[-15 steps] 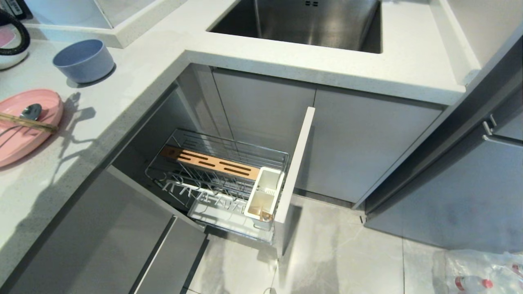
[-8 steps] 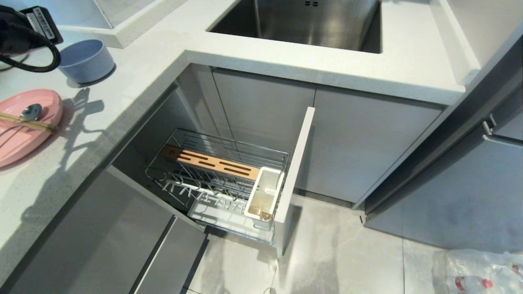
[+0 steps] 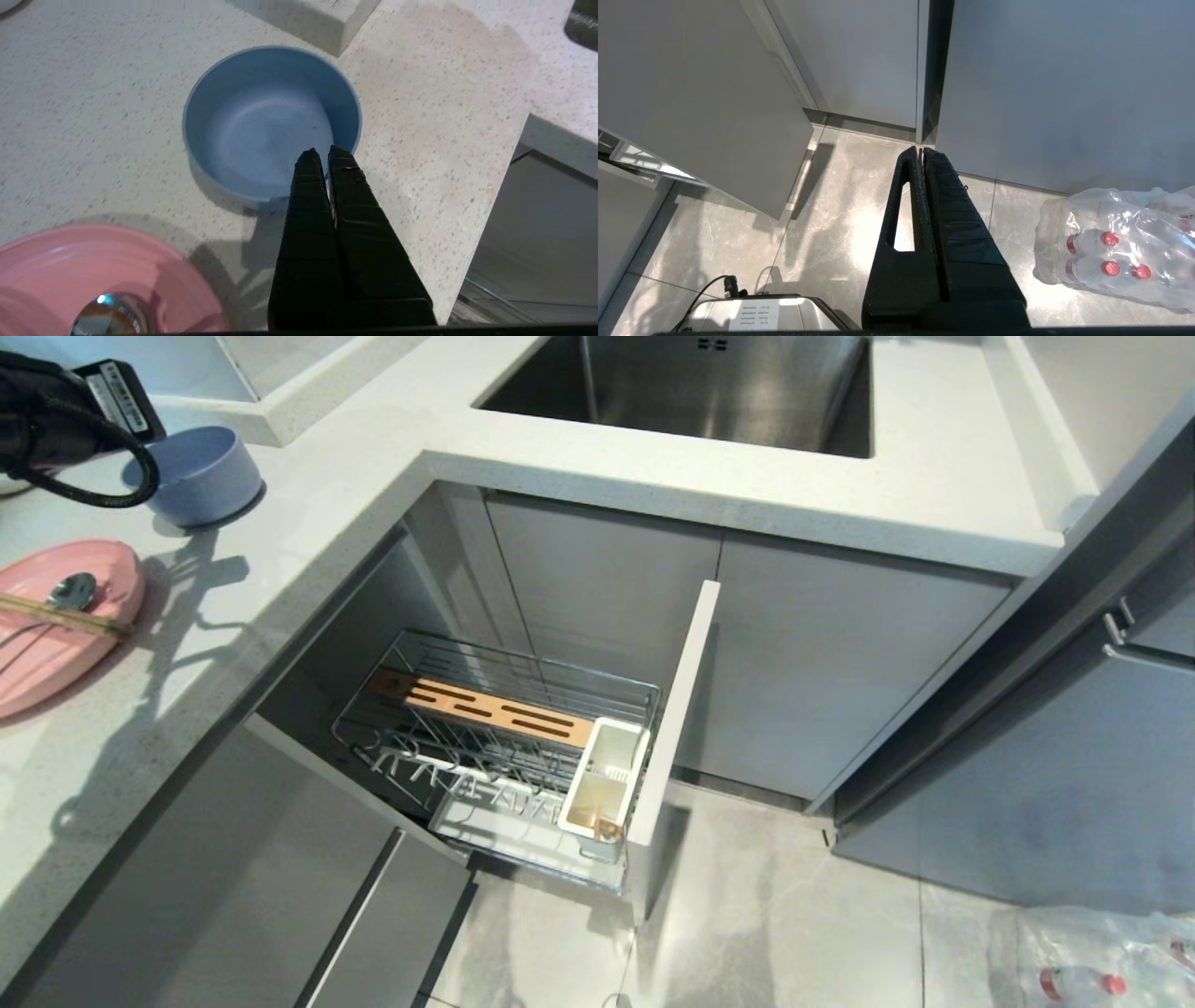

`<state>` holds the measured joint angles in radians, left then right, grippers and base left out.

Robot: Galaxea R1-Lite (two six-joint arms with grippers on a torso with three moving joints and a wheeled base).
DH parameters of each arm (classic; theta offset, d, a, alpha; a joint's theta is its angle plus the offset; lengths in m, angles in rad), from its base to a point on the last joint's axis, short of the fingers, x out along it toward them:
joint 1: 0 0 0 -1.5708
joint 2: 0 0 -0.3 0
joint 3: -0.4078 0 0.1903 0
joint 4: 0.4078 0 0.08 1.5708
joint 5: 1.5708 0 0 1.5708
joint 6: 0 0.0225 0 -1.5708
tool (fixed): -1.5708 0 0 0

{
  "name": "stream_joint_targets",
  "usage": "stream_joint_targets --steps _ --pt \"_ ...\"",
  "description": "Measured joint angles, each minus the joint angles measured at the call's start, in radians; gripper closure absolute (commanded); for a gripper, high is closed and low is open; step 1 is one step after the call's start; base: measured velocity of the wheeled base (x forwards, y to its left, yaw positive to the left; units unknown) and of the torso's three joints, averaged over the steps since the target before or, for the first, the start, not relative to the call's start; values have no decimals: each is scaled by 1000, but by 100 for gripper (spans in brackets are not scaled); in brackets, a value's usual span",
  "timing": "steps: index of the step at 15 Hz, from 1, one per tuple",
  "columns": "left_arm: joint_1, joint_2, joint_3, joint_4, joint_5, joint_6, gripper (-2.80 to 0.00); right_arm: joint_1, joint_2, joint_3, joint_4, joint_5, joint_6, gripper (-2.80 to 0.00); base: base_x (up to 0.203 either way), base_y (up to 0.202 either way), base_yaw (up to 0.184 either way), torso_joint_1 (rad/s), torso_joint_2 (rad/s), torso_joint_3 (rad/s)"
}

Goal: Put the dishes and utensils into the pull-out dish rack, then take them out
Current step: Pick up the bowl and place it in the cupboard

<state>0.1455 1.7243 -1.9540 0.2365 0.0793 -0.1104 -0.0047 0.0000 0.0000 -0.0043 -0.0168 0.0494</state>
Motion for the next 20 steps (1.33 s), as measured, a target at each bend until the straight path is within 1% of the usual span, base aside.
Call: stream_joint_targets --steps 1,2,4,11,14,20 --pt "0 8 0 -16 -6 1 0 0 0 0 0 0 0 0 0 0 0 0 0 0" --pt "0 18 0 -28 -7 4 -280 0 0 0 0 0 0 0 0 0 0 0 0 0" --pt "0 35 0 -44 -8 26 -280 0 0 0 0 0 0 0 0 0 0 0 0 0" --pt "-7 75 -1 -91 -10 32 -280 0 0 0 0 0 -1 0 0 0 0 0 0 0" --pt "-11 99 -2 -118 -11 58 -280 0 0 0 0 0 -1 0 0 0 0 0 0 0" --pt "-35 147 -4 -160 -12 77 -280 0 0 0 0 0 0 0 0 0 0 0 0 0"
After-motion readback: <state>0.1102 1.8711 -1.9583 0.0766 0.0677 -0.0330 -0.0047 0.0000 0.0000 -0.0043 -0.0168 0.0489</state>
